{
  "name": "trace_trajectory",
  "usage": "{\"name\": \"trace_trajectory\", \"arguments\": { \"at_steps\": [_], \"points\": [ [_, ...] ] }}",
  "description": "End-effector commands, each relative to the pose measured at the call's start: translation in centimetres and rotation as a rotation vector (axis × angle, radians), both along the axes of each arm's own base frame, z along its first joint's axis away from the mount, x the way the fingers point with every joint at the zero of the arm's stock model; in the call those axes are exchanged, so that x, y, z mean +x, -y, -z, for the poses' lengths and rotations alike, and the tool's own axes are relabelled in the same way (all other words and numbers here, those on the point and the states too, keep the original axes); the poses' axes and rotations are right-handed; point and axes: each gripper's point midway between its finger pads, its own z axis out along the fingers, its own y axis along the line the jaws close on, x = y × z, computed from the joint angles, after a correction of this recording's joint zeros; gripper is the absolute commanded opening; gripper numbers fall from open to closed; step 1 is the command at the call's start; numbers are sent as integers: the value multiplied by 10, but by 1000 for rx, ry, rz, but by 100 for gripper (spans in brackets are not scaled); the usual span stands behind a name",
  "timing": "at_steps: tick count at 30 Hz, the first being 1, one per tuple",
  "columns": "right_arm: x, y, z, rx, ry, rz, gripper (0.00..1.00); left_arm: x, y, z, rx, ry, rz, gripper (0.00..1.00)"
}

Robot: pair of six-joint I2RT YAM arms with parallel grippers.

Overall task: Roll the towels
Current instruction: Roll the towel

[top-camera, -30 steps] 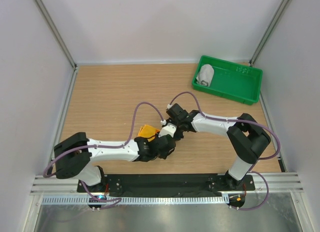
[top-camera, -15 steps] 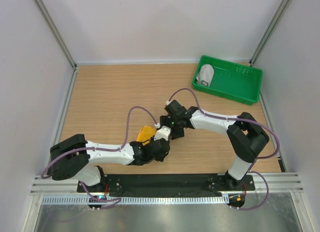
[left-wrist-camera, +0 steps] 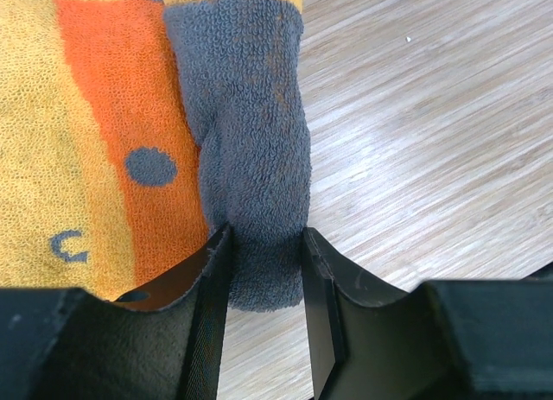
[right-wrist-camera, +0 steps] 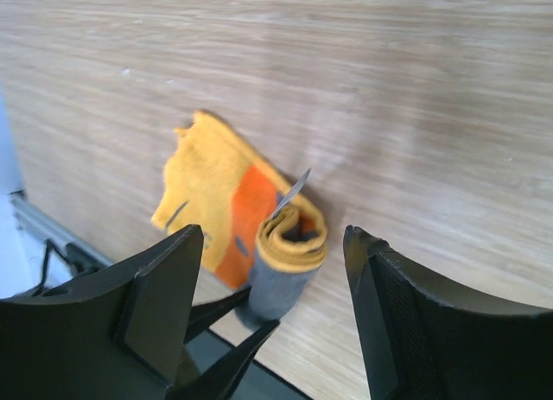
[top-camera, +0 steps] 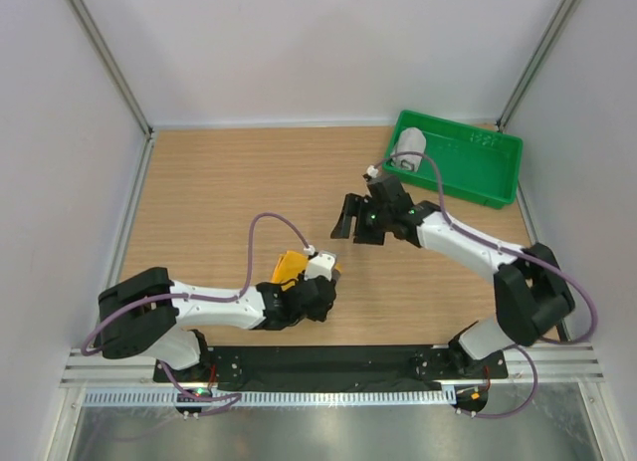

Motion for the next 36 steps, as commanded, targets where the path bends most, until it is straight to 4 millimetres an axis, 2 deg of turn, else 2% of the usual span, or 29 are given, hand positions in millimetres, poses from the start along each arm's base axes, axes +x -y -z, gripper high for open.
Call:
{"name": "trace_trajectory", "arguments": {
  "at_steps": [1,2,3,4,5,7,8,9,10,11,13,15,18,21,22,23,25,26,28,29,32,33,34,36],
  "points": [
    [-5,-11,-38,184,140,-28,73,-9,-13,19,36,-45,-24,38],
    [-9,-9,-50,223,176,-19,73,-9,-13,19,31,-45,-26,38],
    [-19,-1,-33,227,146,3,73,-9,-12,18,20,-47,-25,38],
    [-17,-3,-39,276,190,11,73,-12,-11,18,1,-54,-16,38],
    [-29,6,-29,284,184,24,73,-13,-10,17,-14,-57,-13,38],
    [-37,11,-24,330,183,53,73,-13,-7,12,-55,-54,-17,38],
    [-37,10,-29,368,220,54,73,-15,-10,14,-63,-64,-21,38],
    [-49,16,-16,379,204,54,73,-15,-12,15,-68,-68,-25,38],
    [-50,14,-22,424,237,51,73,-16,-14,12,-81,-70,-28,38],
    [-60,19,-7,423,214,54,73,-16,-14,13,-102,-74,-30,38],
    [-64,17,-8,463,235,37,73,-15,-16,10,-125,-79,-40,37],
    [-71,18,3,476,216,28,73,-17,-18,13,-140,-92,-41,38],
    [-74,12,6,516,205,3,72,-17,-20,16,-148,-108,-47,37],
    [-77,6,22,516,177,-23,70,-18,-20,16,-170,-127,-50,36],
    [-77,5,18,528,196,-31,70,-18,-20,16,-179,-129,-51,36],
    [-82,6,33,511,155,-29,69,-16,-21,16,-188,-131,-57,36],
    [-81,2,33,541,166,-40,67,-16,-21,13,-216,-140,-56,36],
    [-85,2,46,530,129,-39,66,-14,-23,13,-223,-142,-65,35],
    [-86,-4,45,561,138,-51,65,-14,-22,10,-238,-147,-62,35],
    [-89,-5,55,552,108,-51,65,-13,-23,9,-238,-147,-63,35],
    [-90,-15,52,594,117,-69,64,-12,-23,5,-246,-148,-59,35],
    [-92,-16,62,587,91,-68,63,-11,-23,3,-252,-147,-60,35],
    [-92,-21,57,613,101,-78,63,-10,-24,2,-254,-148,-61,35],
    [-91,-24,61,627,95,-80,60,-10,-25,2,-254,-151,-62,35]
  ]
}}
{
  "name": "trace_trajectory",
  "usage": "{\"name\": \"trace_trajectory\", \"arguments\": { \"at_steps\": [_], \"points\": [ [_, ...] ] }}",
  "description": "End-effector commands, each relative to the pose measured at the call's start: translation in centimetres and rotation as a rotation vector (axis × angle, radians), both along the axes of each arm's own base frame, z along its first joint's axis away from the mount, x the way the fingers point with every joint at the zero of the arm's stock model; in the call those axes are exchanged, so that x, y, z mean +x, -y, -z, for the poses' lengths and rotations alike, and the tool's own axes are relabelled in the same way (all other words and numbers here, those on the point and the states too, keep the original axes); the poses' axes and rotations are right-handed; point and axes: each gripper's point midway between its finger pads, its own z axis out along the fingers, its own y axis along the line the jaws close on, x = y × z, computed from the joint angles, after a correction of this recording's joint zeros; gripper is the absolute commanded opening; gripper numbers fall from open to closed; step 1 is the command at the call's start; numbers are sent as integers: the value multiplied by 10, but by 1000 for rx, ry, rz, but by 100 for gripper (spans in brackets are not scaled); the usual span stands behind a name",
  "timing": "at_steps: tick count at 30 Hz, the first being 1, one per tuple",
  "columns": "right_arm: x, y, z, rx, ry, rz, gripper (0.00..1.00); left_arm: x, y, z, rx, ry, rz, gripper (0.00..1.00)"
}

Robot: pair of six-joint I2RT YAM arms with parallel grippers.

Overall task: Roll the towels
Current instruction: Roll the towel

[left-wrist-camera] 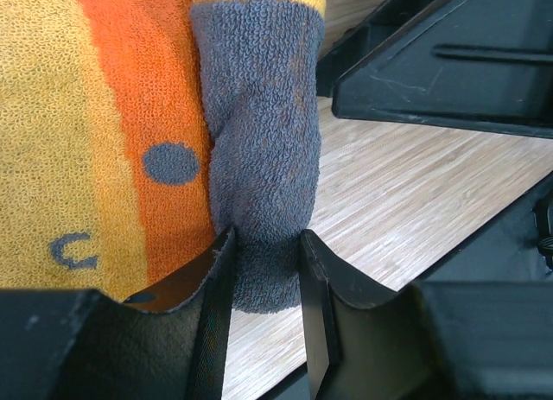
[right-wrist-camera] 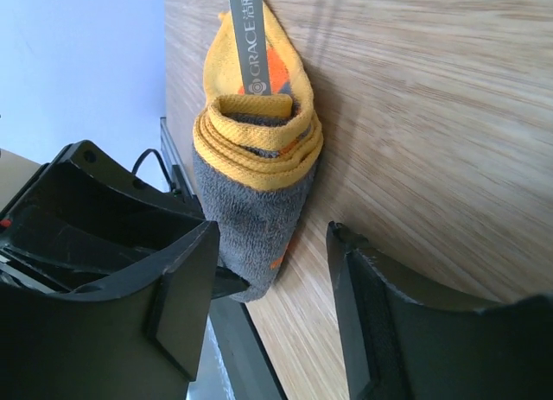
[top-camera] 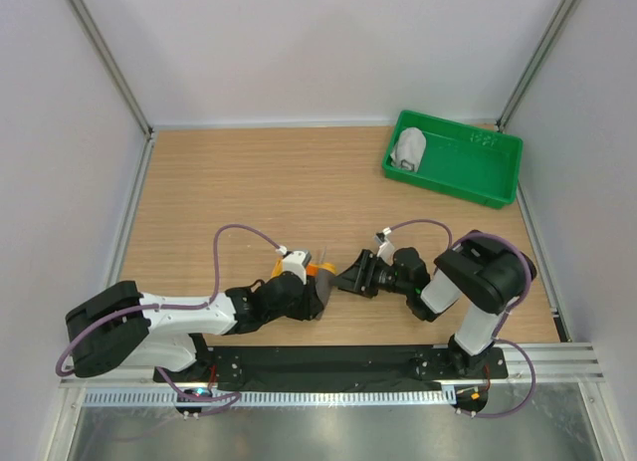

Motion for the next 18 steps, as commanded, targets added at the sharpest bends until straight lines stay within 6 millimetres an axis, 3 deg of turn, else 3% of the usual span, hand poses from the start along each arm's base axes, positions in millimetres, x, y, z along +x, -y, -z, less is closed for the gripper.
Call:
{"name": "trace_trajectory", "arguments": {
  "at_steps": [1,12,18],
  "points": [
    [3,-9,-7,62,43,-3,59,-5,-11,6,28,-30,7,35],
    [0,-31,-6,108,49,-53,50,-5,-8,8,28,-44,14,35],
    [2,-34,-11,95,62,-55,21,-5,-7,8,29,-47,12,35]
  ]
}}
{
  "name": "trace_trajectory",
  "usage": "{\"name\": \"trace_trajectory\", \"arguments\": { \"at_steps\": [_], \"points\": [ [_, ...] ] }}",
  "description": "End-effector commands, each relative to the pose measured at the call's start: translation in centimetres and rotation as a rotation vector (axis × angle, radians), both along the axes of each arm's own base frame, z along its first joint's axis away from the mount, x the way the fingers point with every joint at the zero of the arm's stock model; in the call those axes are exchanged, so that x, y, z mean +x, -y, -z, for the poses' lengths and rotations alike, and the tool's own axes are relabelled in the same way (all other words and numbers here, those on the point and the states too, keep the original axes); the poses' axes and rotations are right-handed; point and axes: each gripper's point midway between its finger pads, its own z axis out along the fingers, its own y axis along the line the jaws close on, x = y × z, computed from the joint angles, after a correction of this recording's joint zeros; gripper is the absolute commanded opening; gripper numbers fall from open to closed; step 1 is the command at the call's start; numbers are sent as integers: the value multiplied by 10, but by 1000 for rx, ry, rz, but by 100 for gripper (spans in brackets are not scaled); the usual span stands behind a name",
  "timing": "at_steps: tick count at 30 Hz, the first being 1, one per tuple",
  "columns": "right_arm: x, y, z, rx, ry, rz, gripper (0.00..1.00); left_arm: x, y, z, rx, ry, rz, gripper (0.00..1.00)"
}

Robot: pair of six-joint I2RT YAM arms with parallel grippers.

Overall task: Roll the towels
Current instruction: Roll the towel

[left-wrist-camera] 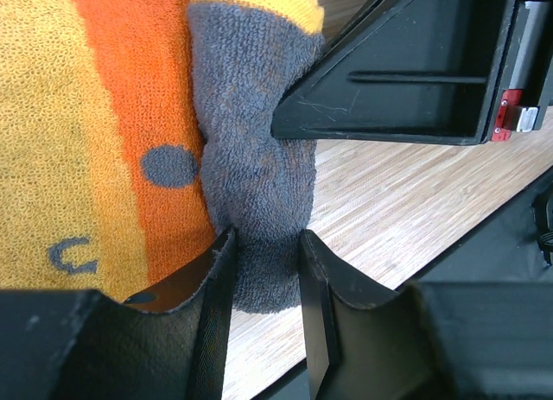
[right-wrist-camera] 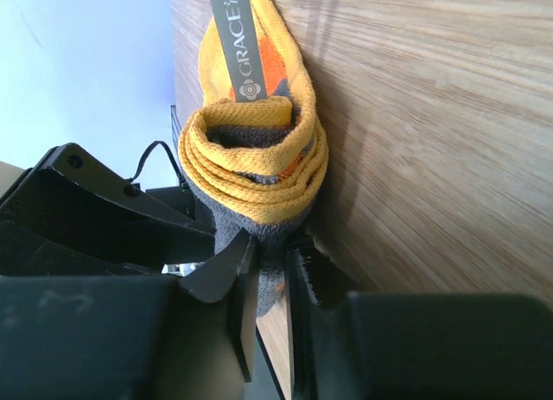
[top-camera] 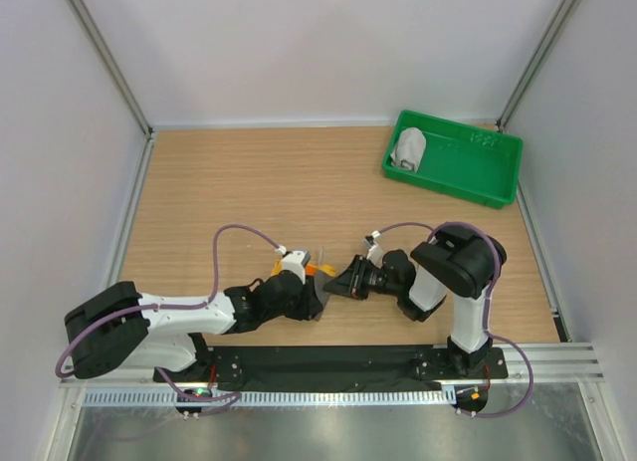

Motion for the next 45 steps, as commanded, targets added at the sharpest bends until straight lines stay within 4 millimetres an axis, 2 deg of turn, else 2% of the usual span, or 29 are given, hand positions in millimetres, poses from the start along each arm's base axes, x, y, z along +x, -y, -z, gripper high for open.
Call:
{"name": "trace_trajectory", "arguments": {
  "at_steps": [1,2,6,7,8,9,10,11,12,13,14,15,17,18,23,24,25,27,28,32,36,37,39,40,43,44,45],
  "points": [
    [9,-9,-22,38,119,-2,18,-2,-4,7,33,-23,3,35],
    [9,-9,-23,27,117,-2,12,-2,-4,7,35,-23,4,35],
    [4,-10,-17,-56,114,-10,1,-2,-4,7,59,-24,11,35],
    [5,-11,-16,-80,111,-9,1,-2,-7,9,78,-24,11,35],
    [0,-5,0,-154,59,-11,1,-1,-7,8,83,-21,10,35],
    [5,-10,-10,-170,98,-9,1,1,-8,6,85,-15,5,36],
    [4,-10,-8,-199,94,-14,1,1,-11,8,106,-13,3,36],
    [-3,-3,4,-274,45,-25,1,3,-8,2,97,-1,3,38],
    [2,-10,-8,-288,77,-12,1,2,-13,4,120,-5,2,40],
    [2,-9,-8,-323,91,-19,1,3,-14,2,129,0,2,41],
    [-6,-1,3,-403,49,-25,1,5,-16,-1,152,9,1,41],
    [3,-4,-9,-418,75,-2,1,7,-17,-3,162,15,0,42],
    [-4,3,-1,-502,44,-19,1,9,-23,-2,208,27,-1,43],
    [0,-1,-8,-510,48,-17,1,12,-21,-9,206,39,-2,45],
    [-6,18,9,-697,-17,-17,1,19,-26,-21,264,85,-14,48],
    [-4,18,8,-709,-26,-4,1,21,-34,-21,306,102,-27,49],
    [-4,20,9,-725,-32,-2,1,24,-30,-30,302,125,-33,49],
    [-3,24,10,-758,-49,12,1,24,-36,-38,354,170,-44,49],
    [-3,24,9,-761,-51,15,1,26,-31,-48,351,194,-45,49],
    [-1,24,1,-782,-61,19,1,19,-19,-66,385,287,-20,49],
    [4,20,-10,-779,-52,25,1,8,2,-72,406,349,35,50],
    [5,19,-11,-778,-47,23,1,2,7,-64,438,360,63,50],
    [5,18,-12,-783,-47,19,1,0,16,-64,452,376,74,52],
    [5,19,-10,-786,-49,16,1,-5,20,-54,483,375,97,51],
    [4,18,-11,-783,-52,12,1,-6,31,-47,512,384,104,51],
    [3,18,-11,-782,-52,9,1,-7,32,-34,552,376,116,51],
    [3,18,-11,-782,-49,7,1,-6,30,-30,569,374,101,51]
  ]
}}
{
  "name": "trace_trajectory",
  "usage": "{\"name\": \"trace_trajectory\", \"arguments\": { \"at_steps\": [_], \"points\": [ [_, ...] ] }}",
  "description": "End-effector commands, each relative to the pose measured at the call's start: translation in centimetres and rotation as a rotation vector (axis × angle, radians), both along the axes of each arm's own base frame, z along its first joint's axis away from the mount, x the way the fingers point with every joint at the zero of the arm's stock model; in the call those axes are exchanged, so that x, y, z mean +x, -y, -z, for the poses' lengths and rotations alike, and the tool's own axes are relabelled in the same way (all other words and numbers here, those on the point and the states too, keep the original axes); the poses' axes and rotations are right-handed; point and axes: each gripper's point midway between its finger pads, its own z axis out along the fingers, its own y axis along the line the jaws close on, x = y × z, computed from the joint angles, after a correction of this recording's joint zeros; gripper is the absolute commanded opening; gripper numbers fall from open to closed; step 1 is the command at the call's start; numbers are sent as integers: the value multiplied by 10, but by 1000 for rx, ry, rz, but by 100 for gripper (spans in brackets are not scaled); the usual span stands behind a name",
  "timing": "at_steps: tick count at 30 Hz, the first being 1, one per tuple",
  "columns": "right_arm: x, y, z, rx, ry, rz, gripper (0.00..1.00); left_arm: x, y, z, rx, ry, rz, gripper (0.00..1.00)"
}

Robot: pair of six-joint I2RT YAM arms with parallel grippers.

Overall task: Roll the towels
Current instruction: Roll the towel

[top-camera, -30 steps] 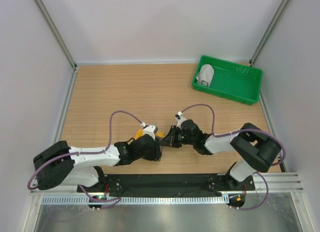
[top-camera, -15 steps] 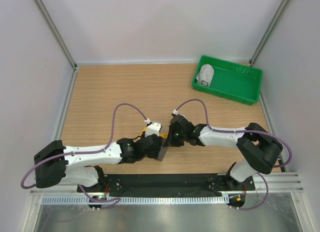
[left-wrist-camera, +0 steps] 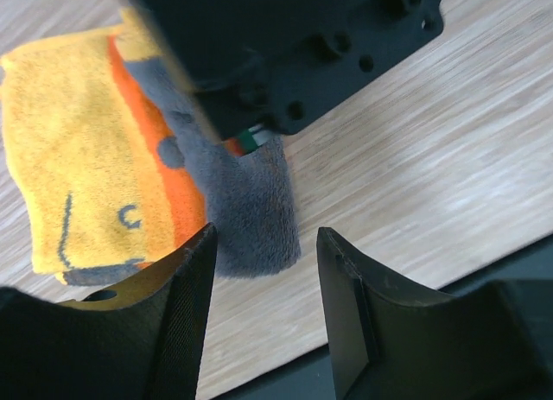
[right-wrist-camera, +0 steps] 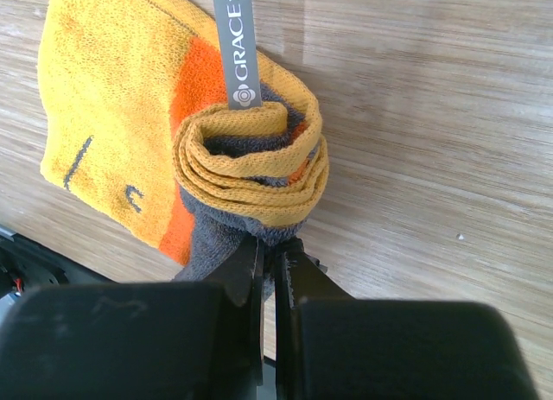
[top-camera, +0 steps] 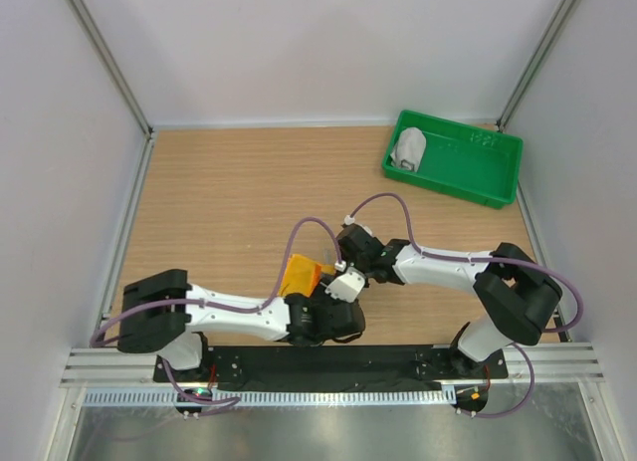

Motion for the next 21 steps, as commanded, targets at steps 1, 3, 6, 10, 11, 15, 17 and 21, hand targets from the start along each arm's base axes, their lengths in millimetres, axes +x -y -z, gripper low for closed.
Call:
{"name": "trace_trajectory", "arguments": {
  "at_steps": [1,3,6,10,11,15,17,21],
  "points": [
    [1,1,-3,-26,13,-17,1,10,3,4,49,64,-48,51],
    [-1,1,-4,-26,8,-21,1,10,2,18,85,58,-58,52],
    [-1,3,-6,-24,10,-19,1,9,2,33,119,47,-58,51],
    [-2,4,-8,-31,12,-26,1,6,3,44,128,31,-58,50],
    [-2,4,-8,-29,12,-27,1,6,1,46,134,30,-58,50],
    [-1,1,-12,-28,14,-37,1,5,-3,47,132,26,-56,43],
    [-1,3,-13,-37,11,-43,1,5,-5,46,127,31,-57,34],
    [1,0,-17,-35,17,-64,3,4,-11,45,122,30,-49,21]
  ]
}}
